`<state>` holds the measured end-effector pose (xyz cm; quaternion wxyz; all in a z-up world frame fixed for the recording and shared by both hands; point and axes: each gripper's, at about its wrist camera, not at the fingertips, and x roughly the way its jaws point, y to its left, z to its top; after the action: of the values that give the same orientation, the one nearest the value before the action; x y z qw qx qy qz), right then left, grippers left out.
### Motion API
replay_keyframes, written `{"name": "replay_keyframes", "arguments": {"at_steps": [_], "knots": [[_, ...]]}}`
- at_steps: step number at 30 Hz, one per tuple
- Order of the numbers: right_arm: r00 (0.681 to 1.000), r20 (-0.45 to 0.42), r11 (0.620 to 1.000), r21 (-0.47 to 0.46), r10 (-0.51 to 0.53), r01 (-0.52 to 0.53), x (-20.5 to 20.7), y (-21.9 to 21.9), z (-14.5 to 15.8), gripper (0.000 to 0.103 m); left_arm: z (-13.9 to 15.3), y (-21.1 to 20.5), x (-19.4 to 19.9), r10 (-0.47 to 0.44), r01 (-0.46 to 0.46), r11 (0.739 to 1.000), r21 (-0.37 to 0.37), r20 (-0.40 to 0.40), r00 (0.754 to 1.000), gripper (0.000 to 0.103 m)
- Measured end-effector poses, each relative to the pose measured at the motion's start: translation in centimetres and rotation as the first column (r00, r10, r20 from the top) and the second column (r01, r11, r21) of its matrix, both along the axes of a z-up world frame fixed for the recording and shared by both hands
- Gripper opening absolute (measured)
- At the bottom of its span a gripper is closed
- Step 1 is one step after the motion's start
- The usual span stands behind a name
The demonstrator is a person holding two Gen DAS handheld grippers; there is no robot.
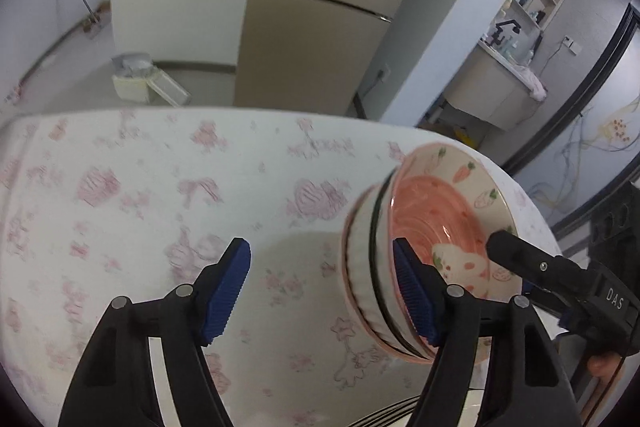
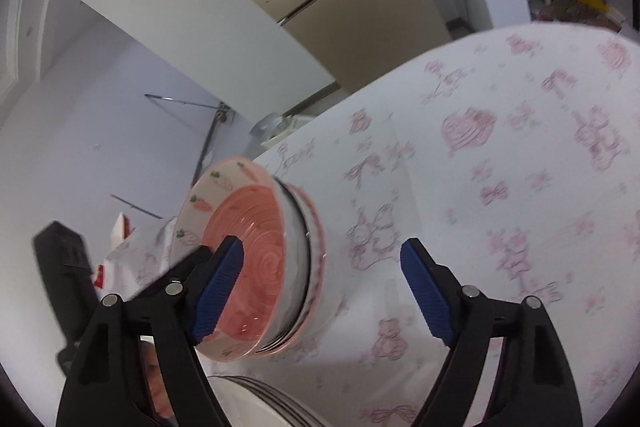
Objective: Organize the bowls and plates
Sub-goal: 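Close both grippers on the rim of the bowl stack, then lift and tilt the bowl stack with both grippers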
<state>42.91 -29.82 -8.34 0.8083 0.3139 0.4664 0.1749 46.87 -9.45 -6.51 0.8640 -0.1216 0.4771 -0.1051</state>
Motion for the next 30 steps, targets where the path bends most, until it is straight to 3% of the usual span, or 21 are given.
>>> {"name": "replay_keyframes", "arguments": {"at_steps": [3,7,11,16,23,30], "knots": [[1.000,-0.022,0.998,0.056,0.021,-0.020,0.1,0.1,-0.8,0.080,-0.3,-0.7,-0.1,-0.017,0.016,0.999,0.036,0.027,0.999,0.074],[0.999,-0.039,0.996,0.088,0.029,-0.026,0.2,0.4,-1.5,0.077,-0.8,-1.2,0.1,-0.050,0.050,0.999,-0.007,0.001,0.999,0.069],[0.997,-0.060,0.987,0.157,0.051,-0.041,0.6,0.8,-2.4,0.065,-1.1,-1.5,0.2,-0.071,0.070,0.997,-0.042,-0.020,0.997,0.066],[0.996,-0.080,0.992,0.118,0.049,-0.039,0.7,1.3,-2.9,0.051,-1.7,-1.6,0.7,-0.100,0.090,0.987,-0.132,-0.074,0.992,0.051],[0.982,-0.167,0.978,0.204,0.085,-0.050,1.2,0.9,-5.1,0.049,-2.9,-1.6,1.2,-0.105,0.071,0.975,-0.211,-0.156,0.982,0.053],[0.978,-0.191,0.969,0.244,0.082,-0.033,1.5,0.8,-5.8,0.044,-3.7,-1.4,1.2,-0.100,0.045,0.965,-0.258,-0.204,0.974,0.055]]}}
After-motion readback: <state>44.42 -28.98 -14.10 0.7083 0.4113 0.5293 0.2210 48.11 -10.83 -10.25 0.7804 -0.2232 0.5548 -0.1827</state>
